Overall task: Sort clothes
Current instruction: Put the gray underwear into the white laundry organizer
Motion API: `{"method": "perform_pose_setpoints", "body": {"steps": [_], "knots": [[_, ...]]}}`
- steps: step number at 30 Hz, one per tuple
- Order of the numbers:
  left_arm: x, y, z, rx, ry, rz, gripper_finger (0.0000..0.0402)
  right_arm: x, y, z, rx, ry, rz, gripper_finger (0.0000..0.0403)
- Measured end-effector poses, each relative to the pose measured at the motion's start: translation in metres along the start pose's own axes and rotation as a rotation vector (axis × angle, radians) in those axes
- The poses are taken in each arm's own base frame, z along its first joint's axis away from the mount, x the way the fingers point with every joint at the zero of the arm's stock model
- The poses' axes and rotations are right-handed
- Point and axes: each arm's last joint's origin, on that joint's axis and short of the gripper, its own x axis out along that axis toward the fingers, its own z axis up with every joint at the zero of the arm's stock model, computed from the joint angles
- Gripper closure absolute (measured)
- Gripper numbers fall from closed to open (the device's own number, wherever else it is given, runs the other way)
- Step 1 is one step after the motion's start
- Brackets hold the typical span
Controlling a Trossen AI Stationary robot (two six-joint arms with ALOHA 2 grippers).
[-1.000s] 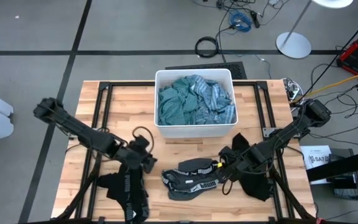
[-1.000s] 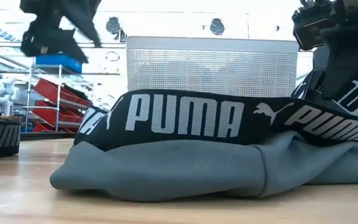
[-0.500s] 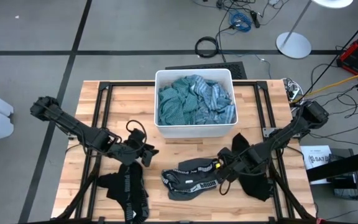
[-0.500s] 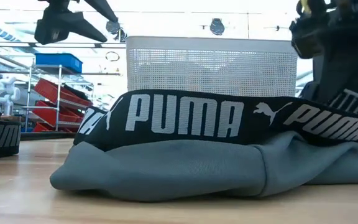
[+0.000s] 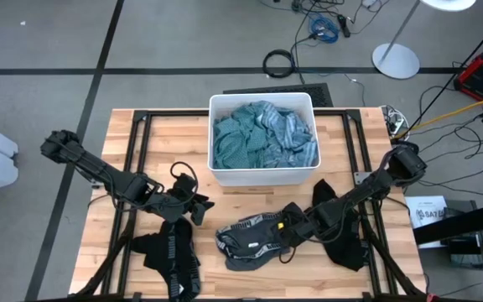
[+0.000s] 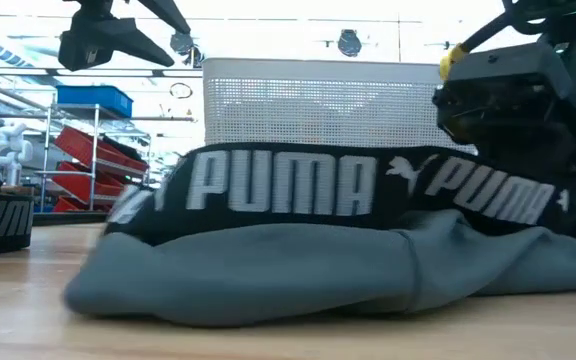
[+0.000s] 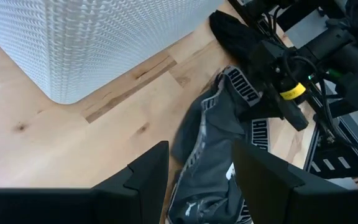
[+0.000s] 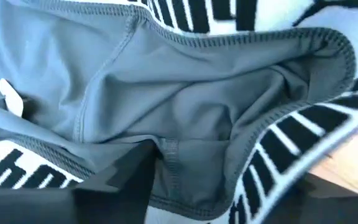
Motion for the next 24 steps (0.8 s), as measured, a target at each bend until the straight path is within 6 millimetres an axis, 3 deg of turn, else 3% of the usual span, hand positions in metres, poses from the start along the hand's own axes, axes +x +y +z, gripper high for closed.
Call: {"method": "perform_pose_setpoints", "body": {"steps": [3, 8, 14, 20, 24], "knots": [[0.0, 0.0, 0.0, 0.0, 0.001, -0.001, 0.0217, 0.001, 0.005, 0.002, -0.023, -0.003, -0.002, 0.0242], [0.0, 0.0, 0.0, 0.003, 0.002, -0.001, 0.0217, 0.0, 0.011, 0.005, -0.081, 0.002, 0.005, 0.0378], [0.0, 0.0, -0.001, 0.025, 0.012, -0.005, 0.0217, -0.019, 0.006, 0.01, -0.141, 0.086, -0.104, 0.0392], [0.0, 0.0, -0.001, 0.043, 0.013, -0.004, 0.0217, -0.062, 0.003, 0.018, -0.201, 0.115, -0.241, 0.0397], [0.0, 0.0, -0.001, 0.054, 0.014, -0.002, 0.0217, -0.088, 0.017, 0.025, -0.199, 0.096, -0.159, 0.0397]]}}
